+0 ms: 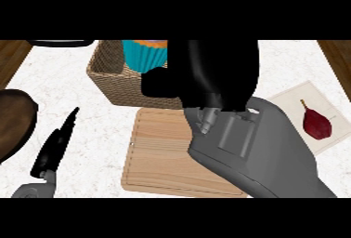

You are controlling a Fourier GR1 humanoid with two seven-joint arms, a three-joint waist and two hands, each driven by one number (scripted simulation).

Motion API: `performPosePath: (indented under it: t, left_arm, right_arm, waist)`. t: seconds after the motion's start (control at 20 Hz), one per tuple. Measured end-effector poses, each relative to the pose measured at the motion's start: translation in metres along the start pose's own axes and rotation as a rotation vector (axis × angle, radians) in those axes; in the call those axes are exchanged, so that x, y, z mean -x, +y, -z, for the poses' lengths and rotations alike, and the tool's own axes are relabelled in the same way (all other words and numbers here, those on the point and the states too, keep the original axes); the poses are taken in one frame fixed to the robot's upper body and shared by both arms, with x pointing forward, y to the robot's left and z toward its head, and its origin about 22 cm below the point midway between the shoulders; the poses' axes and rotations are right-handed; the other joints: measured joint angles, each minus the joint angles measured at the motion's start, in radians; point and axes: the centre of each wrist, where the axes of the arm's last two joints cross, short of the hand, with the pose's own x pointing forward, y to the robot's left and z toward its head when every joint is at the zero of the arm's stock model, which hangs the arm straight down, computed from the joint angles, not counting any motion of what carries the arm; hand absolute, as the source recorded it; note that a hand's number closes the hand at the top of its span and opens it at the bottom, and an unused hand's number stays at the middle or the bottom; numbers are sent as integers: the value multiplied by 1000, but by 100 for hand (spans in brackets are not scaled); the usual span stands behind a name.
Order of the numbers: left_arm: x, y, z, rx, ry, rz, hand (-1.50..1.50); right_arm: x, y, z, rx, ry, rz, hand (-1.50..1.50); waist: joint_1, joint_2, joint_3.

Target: Pick the cupcake from the cutting board and place it in the basket

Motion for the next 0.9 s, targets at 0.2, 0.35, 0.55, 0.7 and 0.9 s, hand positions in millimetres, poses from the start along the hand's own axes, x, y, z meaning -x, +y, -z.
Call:
performPosePath:
  t: [0.2,0.35,0.55,0.7,0.9]
  left_arm:
    - [-2,2,1,9,-2,-5,0]
    - [-3,2,2,3,-4,1,0]
    - [-6,-1,5,4,-6,0,0]
    - [-4,-5,2,13,-10,-1,0]
    - [-5,-8,2,16,-11,-3,0]
  right_arm:
    - [-14,17,18,-47,9,-8,150]
    - [-20,28,33,-80,34,-11,150]
    - [-24,50,48,-105,68,-38,150]
    - [-24,67,57,-112,98,-61,150]
    - [-14,91,73,-116,152,-98,-150]
  waist:
    - [5,2,0]
    - [7,3,0]
    - [8,4,0]
    - [13,5,0]
    - [15,7,0]
